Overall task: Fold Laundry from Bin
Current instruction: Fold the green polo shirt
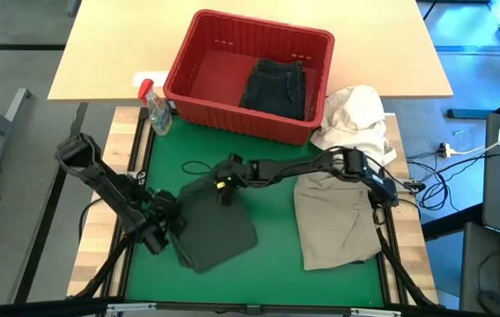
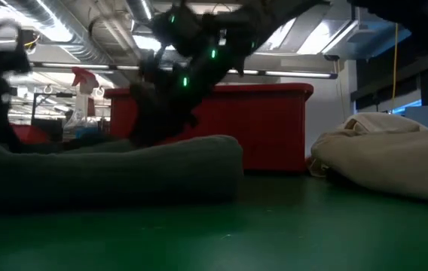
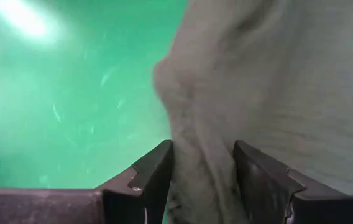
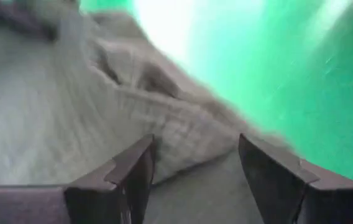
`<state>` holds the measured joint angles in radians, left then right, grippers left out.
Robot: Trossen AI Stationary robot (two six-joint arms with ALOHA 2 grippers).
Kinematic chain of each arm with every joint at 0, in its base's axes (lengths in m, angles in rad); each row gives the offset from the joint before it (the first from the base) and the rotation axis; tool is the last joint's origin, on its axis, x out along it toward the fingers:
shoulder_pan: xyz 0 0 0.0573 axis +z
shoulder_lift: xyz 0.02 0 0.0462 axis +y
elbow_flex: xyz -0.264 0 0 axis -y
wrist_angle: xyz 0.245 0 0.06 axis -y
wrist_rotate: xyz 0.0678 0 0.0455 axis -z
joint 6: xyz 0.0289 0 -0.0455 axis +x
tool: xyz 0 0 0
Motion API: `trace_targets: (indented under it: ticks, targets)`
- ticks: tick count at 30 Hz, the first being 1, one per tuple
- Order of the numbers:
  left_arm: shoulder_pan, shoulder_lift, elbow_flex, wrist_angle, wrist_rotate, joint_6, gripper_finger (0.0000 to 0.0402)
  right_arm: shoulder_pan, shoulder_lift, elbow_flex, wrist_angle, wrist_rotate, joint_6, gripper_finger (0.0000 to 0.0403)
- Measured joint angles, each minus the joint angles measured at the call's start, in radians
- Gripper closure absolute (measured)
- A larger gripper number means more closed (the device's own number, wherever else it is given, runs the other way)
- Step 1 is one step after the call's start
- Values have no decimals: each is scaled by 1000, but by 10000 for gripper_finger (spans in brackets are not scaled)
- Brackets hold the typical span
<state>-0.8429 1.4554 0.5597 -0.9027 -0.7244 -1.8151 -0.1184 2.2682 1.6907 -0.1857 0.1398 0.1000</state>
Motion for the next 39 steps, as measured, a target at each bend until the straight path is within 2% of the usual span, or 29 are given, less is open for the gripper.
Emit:
trace_targets:
  ticks: [7,12,16,18,21,25,30,32,36,39]
  targets:
    - [-24,-39,192,-198,-91,114,237,13,-114,26,-112,-39,2,172]
    - [-40,-38,207,-111,-227,202,237,66,-183,23,-287,-54,-3,172]
    - [-42,-35,152,27,-258,280,237,131,-166,-26,-220,-116,-3,172]
    - [-42,-35,102,107,-225,309,237,163,-138,-63,-95,-126,-4,172]
    - [-48,-35,33,189,-83,325,237,198,-81,-111,46,-124,-7,172]
    - [-80,-35,-12,196,127,303,237,211,-22,-131,47,-93,-39,172]
    - [-113,-49,17,114,167,249,237,203,-10,-130,-2,-70,-52,172]
    - [-114,-74,60,79,138,248,237,198,-22,-126,-22,-75,-52,172]
    - [-119,-128,156,62,14,258,237,201,-56,-91,-25,-131,-47,172]
    - [-138,-141,179,162,-89,309,237,212,-80,-58,85,-208,-15,172]
